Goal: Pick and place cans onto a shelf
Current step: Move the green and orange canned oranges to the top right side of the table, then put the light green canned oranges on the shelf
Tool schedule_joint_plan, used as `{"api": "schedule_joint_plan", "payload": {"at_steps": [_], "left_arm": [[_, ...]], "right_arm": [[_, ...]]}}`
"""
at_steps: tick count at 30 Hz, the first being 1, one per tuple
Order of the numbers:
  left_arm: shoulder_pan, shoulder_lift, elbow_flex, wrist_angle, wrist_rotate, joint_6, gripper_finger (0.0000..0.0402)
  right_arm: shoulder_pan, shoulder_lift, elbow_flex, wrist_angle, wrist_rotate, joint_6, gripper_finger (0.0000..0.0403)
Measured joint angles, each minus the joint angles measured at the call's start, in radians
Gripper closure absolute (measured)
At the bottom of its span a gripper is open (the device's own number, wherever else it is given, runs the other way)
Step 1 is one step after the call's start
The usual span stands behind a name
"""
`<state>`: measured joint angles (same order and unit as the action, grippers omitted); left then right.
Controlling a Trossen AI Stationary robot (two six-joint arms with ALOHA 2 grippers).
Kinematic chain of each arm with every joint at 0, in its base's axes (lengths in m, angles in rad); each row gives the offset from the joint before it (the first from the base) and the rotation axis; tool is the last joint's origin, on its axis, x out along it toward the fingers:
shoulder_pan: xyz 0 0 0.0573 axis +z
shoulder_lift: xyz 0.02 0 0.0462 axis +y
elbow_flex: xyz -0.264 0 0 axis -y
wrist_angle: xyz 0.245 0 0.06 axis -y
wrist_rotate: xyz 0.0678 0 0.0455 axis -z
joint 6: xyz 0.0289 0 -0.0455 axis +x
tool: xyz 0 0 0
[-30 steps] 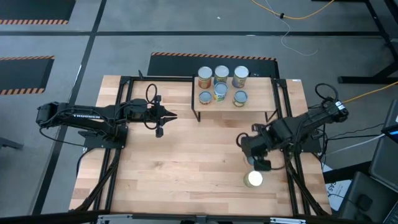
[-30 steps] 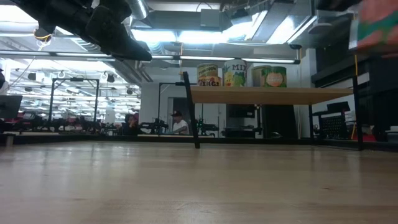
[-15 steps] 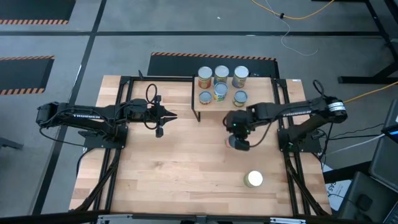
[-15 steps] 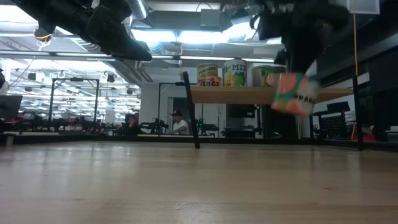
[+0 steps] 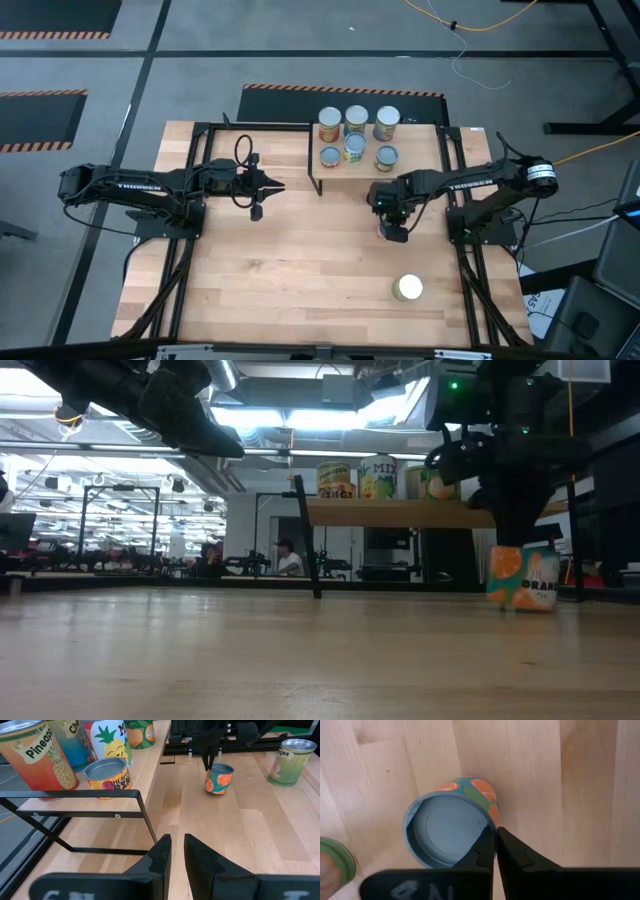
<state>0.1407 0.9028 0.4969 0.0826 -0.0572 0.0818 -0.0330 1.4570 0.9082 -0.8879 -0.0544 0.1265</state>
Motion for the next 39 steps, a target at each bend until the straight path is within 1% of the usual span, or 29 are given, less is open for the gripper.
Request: {"api": "schedule_joint_plan", "payload": {"at_steps": [14, 20, 26, 29, 35, 39], "left_arm": [[0.000, 0.000, 0.000, 0.000, 0.000, 0.000, 0.0357], [0.000, 0.000, 0.000, 0.000, 0.000, 0.000, 0.0357], [0.000, 0.000, 0.000, 0.000, 0.000, 0.000, 0.0357], [0.000, 0.000, 0.000, 0.000, 0.000, 0.000, 0.0357], [0.000, 0.000, 0.000, 0.000, 0.000, 0.000, 0.0357], [0.000, 0.000, 0.000, 0.000, 0.000, 0.000, 0.0357]], "right_arm": [[0.000, 0.000, -0.010, 0.010, 0.000, 0.000, 0.0358], [0.000, 0.000, -0.010, 0.009, 0.000, -0.001, 0.0337], [0.000, 0.000, -0.007, -0.003, 0.000, -0.005, 0.0334], [0.000, 0.000, 0.029, -0.063, 0.000, 0.017, 0.0334], [0.025, 0.000, 0.164, -0.209, -0.008, 0.090, 0.0334], [0.093, 0.000, 0.221, -0.241, -0.091, 0.167, 0.0334]]}}
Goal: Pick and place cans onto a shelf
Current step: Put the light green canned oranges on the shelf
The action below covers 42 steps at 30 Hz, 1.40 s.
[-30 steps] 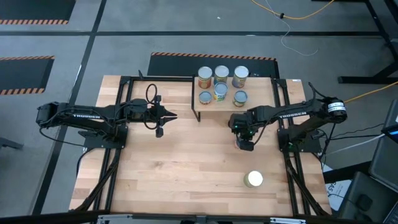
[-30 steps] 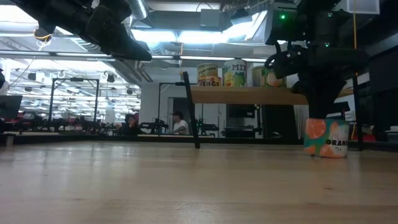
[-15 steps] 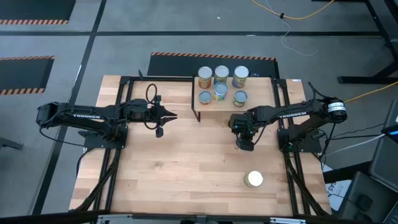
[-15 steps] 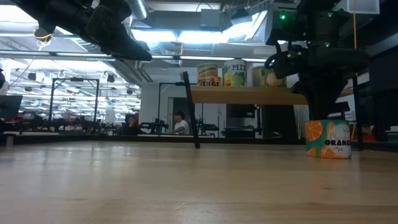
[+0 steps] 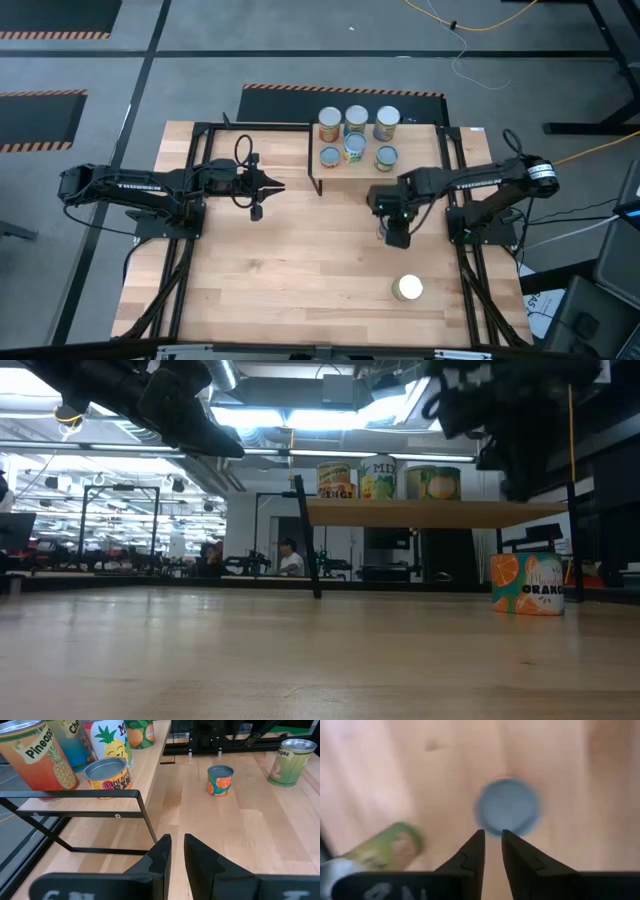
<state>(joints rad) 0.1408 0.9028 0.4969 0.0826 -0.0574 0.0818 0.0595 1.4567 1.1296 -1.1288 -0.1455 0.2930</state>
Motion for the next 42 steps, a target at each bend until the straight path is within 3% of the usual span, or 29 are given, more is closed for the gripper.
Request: {"api": "schedule_joint_plan", "payload": {"at_steps": [7, 16, 21, 27, 34, 42], "left_arm": [[0.000, 0.000, 0.000, 0.000, 0.000, 0.000, 0.0357], [0.000, 0.000, 0.000, 0.000, 0.000, 0.000, 0.0357], [0.000, 0.000, 0.000, 0.000, 0.000, 0.000, 0.0357], [0.000, 0.000, 0.000, 0.000, 0.000, 0.000, 0.0357], [0.000, 0.000, 0.000, 0.000, 0.000, -0.001, 0.0357], [0.000, 0.000, 0.000, 0.000, 0.000, -0.002, 0.0357]], "right_arm": [[0.212, -0.001, 0.014, 0.000, -0.092, 0.259, 0.0334], [0.499, -0.001, 0.014, 0.033, -0.096, 0.624, 0.0334], [0.601, -0.001, 0.014, 0.122, -0.095, 0.734, 0.0334], [0.663, -0.001, 0.014, 0.184, -0.087, 0.754, 0.0334], [0.680, -0.001, 0.014, 0.185, 0.024, 0.751, 0.0334], [0.680, 0.000, 0.014, 0.202, 0.025, 0.778, 0.0334]]}}
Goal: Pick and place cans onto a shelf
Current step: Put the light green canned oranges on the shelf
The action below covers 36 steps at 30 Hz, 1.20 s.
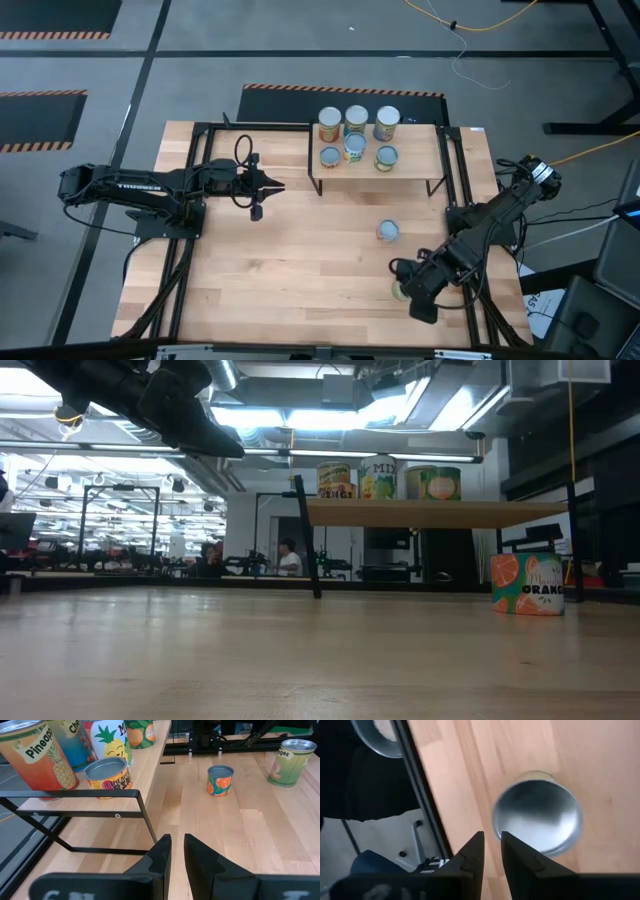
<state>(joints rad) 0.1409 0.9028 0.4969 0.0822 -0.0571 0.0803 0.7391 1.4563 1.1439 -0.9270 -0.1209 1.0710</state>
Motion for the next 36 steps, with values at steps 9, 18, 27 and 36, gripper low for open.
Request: {"api": "schedule_joint_plan", "payload": {"at_steps": [9, 18, 27, 36], "left_arm": [[0.000, 0.000, 0.000, 0.000, 0.000, -0.001, 0.0357], [0.000, 0.000, 0.000, 0.000, 0.000, -0.001, 0.0357], [0.000, 0.000, 0.000, 0.000, 0.000, 0.000, 0.0357], [0.000, 0.000, 0.000, 0.000, 0.000, 0.000, 0.0357]], "right_arm": [[0.022, 0.064, 0.000, 0.047, -0.012, -0.035, 0.0334], [0.029, 0.111, 0.003, 0.052, -0.011, -0.059, 0.0334], [0.029, 0.112, 0.002, 0.048, -0.008, -0.059, 0.0334], [0.025, 0.107, 0.000, 0.045, -0.037, -0.062, 0.0334]]}}
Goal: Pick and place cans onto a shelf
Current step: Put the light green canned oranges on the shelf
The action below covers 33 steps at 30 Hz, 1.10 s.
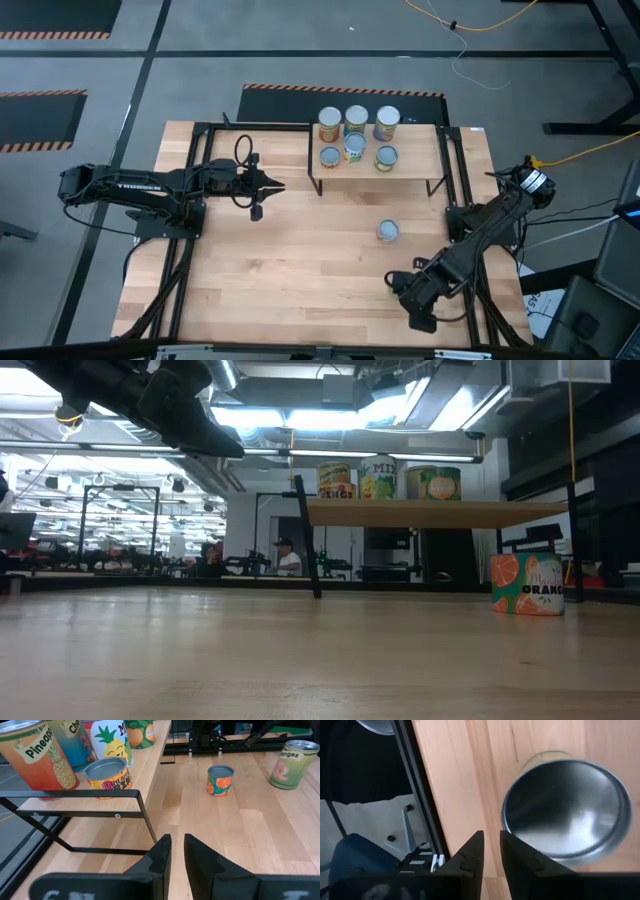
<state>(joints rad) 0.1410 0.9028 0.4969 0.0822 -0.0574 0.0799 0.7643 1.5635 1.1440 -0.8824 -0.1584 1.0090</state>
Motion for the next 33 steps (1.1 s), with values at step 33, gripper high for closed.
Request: {"api": "schedule_joint_plan", "payload": {"at_steps": [33], "left_arm": [[0.000, 0.000, 0.000, 0.000, 0.000, 0.000, 0.0357]], "right_arm": [[-0.007, 0.004, -0.004, -0.011, 0.079, -0.110, 0.0334]]}}
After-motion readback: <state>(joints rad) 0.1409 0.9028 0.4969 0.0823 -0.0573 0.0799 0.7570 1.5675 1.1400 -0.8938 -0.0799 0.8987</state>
